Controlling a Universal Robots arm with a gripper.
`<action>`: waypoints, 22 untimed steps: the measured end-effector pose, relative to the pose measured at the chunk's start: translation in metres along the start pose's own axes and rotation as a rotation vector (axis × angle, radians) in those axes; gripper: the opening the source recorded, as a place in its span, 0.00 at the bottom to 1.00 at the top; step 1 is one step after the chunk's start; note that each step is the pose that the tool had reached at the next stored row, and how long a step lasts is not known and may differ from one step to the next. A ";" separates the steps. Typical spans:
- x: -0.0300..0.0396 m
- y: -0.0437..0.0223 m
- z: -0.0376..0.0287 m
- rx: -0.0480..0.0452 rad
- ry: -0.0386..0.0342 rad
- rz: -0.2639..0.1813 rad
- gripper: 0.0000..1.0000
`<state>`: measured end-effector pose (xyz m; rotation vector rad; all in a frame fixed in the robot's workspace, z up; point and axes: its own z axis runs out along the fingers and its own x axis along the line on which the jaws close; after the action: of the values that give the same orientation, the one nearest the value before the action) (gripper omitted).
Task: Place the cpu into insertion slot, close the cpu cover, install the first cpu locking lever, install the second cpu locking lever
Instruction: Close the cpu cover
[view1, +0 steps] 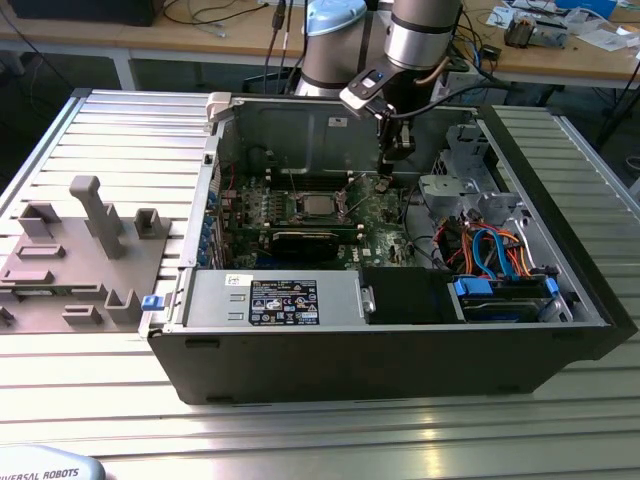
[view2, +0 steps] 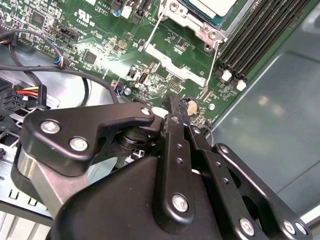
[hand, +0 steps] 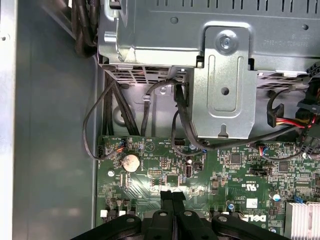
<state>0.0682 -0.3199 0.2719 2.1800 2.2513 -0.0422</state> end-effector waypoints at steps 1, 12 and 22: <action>0.0000 0.0004 0.0000 0.0000 0.0000 0.000 0.11; 0.0000 0.0044 0.0000 0.0000 0.0000 0.000 0.11; -0.0001 0.0075 0.0000 0.0000 0.0000 0.000 0.11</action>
<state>0.0757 -0.3198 0.2718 2.1799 2.2514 -0.0422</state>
